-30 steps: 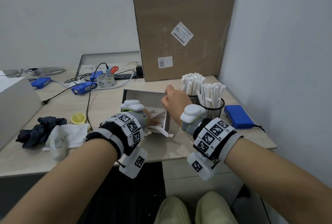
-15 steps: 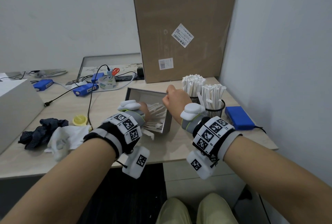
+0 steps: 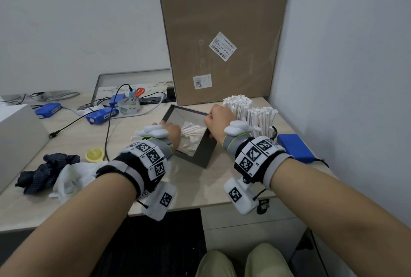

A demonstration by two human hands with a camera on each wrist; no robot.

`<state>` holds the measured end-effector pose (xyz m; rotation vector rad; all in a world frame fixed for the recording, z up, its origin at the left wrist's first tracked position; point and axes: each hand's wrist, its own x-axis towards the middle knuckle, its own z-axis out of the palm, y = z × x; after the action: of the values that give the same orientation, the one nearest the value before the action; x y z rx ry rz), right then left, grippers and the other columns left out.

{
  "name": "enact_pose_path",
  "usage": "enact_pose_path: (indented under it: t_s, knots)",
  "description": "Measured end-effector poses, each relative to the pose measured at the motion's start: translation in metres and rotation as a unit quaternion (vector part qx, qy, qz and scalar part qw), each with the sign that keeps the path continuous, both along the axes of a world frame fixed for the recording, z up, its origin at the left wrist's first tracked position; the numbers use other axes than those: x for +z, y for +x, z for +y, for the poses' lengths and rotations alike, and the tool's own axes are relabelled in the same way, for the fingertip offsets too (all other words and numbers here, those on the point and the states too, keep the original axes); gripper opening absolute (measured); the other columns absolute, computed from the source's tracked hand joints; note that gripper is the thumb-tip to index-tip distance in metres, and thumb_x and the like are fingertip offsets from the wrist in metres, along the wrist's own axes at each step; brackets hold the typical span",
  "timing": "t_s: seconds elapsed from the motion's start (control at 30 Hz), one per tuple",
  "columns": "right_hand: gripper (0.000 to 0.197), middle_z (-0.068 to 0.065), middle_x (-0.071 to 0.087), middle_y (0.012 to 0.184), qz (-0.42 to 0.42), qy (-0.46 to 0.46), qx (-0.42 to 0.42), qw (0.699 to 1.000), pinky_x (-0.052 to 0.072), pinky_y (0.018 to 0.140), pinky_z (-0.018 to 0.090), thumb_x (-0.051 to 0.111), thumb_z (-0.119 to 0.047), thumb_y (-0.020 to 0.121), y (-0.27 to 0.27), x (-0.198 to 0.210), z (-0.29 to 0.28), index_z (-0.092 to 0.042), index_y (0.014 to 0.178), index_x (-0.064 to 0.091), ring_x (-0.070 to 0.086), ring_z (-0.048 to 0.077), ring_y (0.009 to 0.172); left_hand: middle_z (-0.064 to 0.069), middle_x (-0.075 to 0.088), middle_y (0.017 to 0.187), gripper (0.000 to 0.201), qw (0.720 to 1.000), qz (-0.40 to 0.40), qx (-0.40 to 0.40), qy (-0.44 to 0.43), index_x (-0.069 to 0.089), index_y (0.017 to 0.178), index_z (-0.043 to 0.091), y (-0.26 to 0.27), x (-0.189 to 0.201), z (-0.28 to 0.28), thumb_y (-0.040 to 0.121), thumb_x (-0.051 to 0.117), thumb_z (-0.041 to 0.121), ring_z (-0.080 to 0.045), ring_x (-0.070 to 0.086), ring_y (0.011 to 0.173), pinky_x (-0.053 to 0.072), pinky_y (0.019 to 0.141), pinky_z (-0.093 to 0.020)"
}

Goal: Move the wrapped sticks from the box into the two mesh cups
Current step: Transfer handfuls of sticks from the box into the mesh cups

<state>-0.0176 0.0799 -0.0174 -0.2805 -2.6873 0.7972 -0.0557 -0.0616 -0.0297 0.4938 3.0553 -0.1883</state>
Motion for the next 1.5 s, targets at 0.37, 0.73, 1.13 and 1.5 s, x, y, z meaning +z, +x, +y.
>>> enact_pose_path:
  t_s: [0.37,0.73,1.13,1.5]
  knots:
    - [0.035,0.011,0.06,0.055,-0.064,-0.076,-0.029,0.995,0.036,0.041,0.022,0.041,-0.011,0.091,-0.016,-0.011,0.005,-0.006,0.056,0.047,0.053,0.018,0.04,-0.015,0.061,0.115,0.025,0.994,0.01,-0.015,0.107,0.048,0.121,0.005,-0.011,0.038,-0.007,0.097,0.042,0.011,-0.026,0.059,0.096,0.046,0.084,-0.033]
    - [0.032,0.016,0.067,0.068,-0.067,-0.106,-0.007,0.992,0.058,0.07,0.039,0.044,-0.029,0.092,-0.004,-0.008,0.001,-0.003,0.077,0.055,0.07,0.035,0.069,-0.001,0.055,0.074,0.01,0.837,-0.073,0.007,0.542,0.05,0.106,0.013,0.007,0.064,-0.022,0.098,0.047,0.018,-0.013,0.049,0.065,0.045,0.062,-0.022]
    - [0.031,0.007,0.057,0.064,0.067,-0.419,0.072,0.903,0.033,0.045,0.022,0.06,-0.025,0.091,0.029,0.025,-0.009,-0.011,0.064,0.055,0.04,0.01,0.042,-0.009,0.058,0.08,0.007,0.74,-0.199,-0.041,0.641,0.059,0.099,0.009,0.045,0.049,0.012,0.095,0.054,0.012,-0.013,0.049,0.064,0.043,0.057,-0.02]
    - [0.015,0.007,0.064,0.071,0.051,-0.507,0.042,0.859,0.049,0.047,0.012,0.053,0.0,0.093,0.038,0.01,0.021,-0.004,0.085,0.065,0.062,0.002,0.045,-0.008,0.067,0.089,0.021,0.666,-0.239,0.05,0.705,0.058,0.1,0.001,0.043,0.037,-0.002,0.101,0.042,0.016,-0.01,0.066,0.068,0.048,0.058,-0.021]
